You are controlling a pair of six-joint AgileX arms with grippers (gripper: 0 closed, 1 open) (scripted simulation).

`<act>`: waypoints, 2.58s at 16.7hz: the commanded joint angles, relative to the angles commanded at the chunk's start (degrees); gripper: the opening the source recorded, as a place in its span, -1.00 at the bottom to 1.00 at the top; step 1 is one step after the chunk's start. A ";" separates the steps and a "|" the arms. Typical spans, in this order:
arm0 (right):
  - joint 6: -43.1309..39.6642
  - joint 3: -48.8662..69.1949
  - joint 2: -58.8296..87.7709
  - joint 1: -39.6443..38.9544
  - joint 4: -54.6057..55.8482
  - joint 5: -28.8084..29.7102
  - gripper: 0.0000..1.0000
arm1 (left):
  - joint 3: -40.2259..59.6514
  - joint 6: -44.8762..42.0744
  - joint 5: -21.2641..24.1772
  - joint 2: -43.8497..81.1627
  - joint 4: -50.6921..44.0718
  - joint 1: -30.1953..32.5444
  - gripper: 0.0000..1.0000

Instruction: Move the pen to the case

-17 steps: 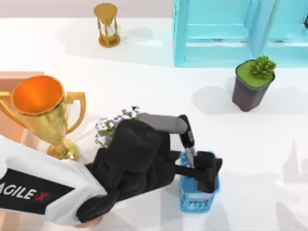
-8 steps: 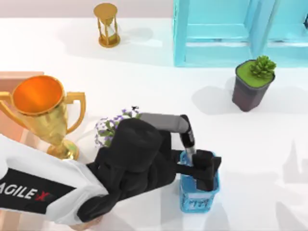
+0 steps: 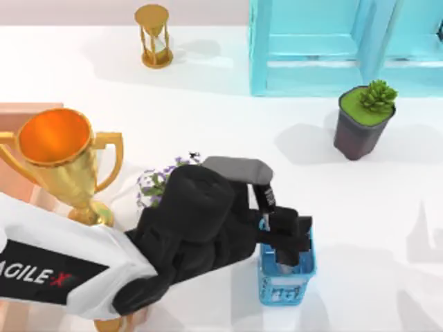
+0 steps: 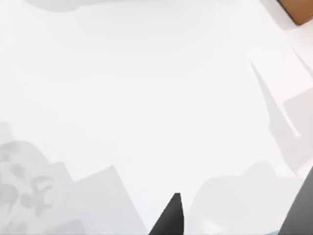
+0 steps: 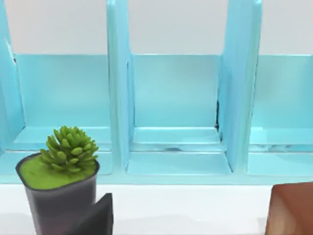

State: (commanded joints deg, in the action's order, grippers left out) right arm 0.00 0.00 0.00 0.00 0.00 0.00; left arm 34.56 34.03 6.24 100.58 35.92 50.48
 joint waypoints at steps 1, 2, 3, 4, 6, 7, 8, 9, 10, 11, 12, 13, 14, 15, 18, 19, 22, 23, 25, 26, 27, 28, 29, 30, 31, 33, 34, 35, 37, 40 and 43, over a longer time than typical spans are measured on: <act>0.00 0.00 0.00 0.00 0.00 0.00 1.00 | 0.00 0.00 0.00 0.00 0.00 0.00 -1.00; 0.00 0.00 0.00 0.00 0.00 0.00 1.00 | 0.00 0.00 0.00 0.00 0.00 0.00 -1.00; 0.00 0.00 0.00 0.00 0.00 0.00 1.00 | 0.00 0.00 0.00 0.00 0.00 0.00 -1.00; 0.00 0.00 0.00 0.00 0.00 0.00 1.00 | 0.00 0.00 0.00 0.00 0.00 0.00 -1.00; 0.00 0.00 0.00 0.00 0.00 0.00 1.00 | 0.00 0.00 0.00 0.00 0.00 0.00 -1.00; 0.00 0.00 0.00 0.00 0.00 0.00 1.00 | 0.00 0.00 0.00 0.00 0.00 0.00 -1.00; 0.00 0.00 0.00 0.00 0.00 0.00 1.00 | 0.00 0.00 0.00 0.00 0.00 0.00 -1.00; 0.00 0.00 0.00 0.00 0.00 0.00 1.00 | 1.42 -0.37 -0.31 -1.00 0.52 -0.67 -1.00; 0.00 0.00 0.00 0.00 0.00 0.00 1.00 | 1.44 -0.37 -0.22 -1.11 0.42 -0.72 -1.00; 0.00 0.00 0.00 0.00 0.00 0.00 1.00 | 1.52 -0.38 0.26 -1.77 -0.18 -1.04 -1.00; 0.00 0.00 0.00 0.00 0.00 0.00 1.00 | 1.72 -0.51 1.12 -2.99 -1.23 -1.70 -1.00; 0.00 0.00 0.00 0.00 0.00 0.00 1.00 | 2.07 -0.89 2.31 -4.69 -2.72 -2.73 -1.00; 0.00 0.00 0.00 0.00 0.00 0.00 1.00 | 2.56 -1.53 3.71 -6.68 -4.59 -3.99 -1.00; 0.00 0.00 0.00 0.00 0.00 0.00 1.00 | 3.17 -2.44 5.31 -8.93 -6.83 -5.43 -1.00; 0.00 0.00 0.00 0.00 0.00 0.00 1.00 | 5.34 -6.13 11.01 -16.73 -15.78 -10.33 -1.00; 0.00 0.00 0.00 0.00 0.00 0.00 1.00 | 6.09 -7.33 12.99 -19.56 -19.48 -12.01 -1.00; 0.00 0.00 0.00 0.00 0.00 0.00 1.00 | 8.27 -10.04 18.95 -27.62 -31.52 -16.71 -1.00; 0.00 0.00 0.00 0.00 0.00 0.00 1.00 | 8.78 -10.71 20.60 -29.95 -35.53 -18.22 -1.00; 0.00 0.00 0.00 0.00 0.00 0.00 1.00 | 9.40 -11.95 23.01 -34.00 -42.78 -21.61 -1.00; 0.00 0.00 0.00 0.00 0.00 0.00 1.00 | 9.63 -12.58 23.77 -35.74 -45.81 -23.42 -1.00; 0.00 0.00 0.00 0.00 0.00 0.00 1.00 | 9.86 -13.21 24.28 -37.28 -48.33 -25.20 -1.00; 0.00 0.00 0.00 0.00 0.00 0.00 1.00 | 10.09 -13.79 24.50 -38.50 -50.17 -26.83 -1.00; 0.00 0.00 0.00 0.00 0.00 0.00 1.00 | 10.28 -14.29 24.56 -39.36 -51.43 -28.22 -1.00; 0.00 0.00 0.00 0.00 0.00 0.00 1.00 | 10.38 -14.65 24.51 -39.88 -52.16 -29.20 -1.00; 0.00 0.00 0.00 0.00 0.00 0.00 1.00 | 10.41 -14.78 24.46 -40.05 -52.38 -29.53 -1.00; 0.00 0.00 0.00 0.00 0.00 0.00 1.00 | 10.41 -14.78 24.46 -40.05 -52.38 -29.53 -1.00; 0.00 0.00 0.00 0.00 0.00 0.00 1.00 | 10.41 -14.78 24.46 -40.05 -52.38 -29.53 -1.00; 0.00 0.00 0.00 0.00 0.00 0.00 1.00 | 10.25 -14.85 24.34 -39.77 -52.27 -29.29 -1.00; 0.00 0.00 0.00 0.00 0.00 0.00 1.00 | 10.60 -15.52 24.86 -40.02 -52.79 -29.84 -1.00; 0.00 0.00 0.00 0.00 0.00 0.00 1.00 | 13.43 -20.93 29.01 -41.47 -56.85 -34.33 -1.00; 0.00 0.00 0.00 0.00 0.00 0.00 1.00 | 18.18 -31.42 36.07 -42.88 -63.25 -43.16 -1.00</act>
State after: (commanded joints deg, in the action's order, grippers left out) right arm 0.00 0.00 0.00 0.00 0.00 0.00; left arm 52.74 2.61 42.31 57.69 -27.33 7.32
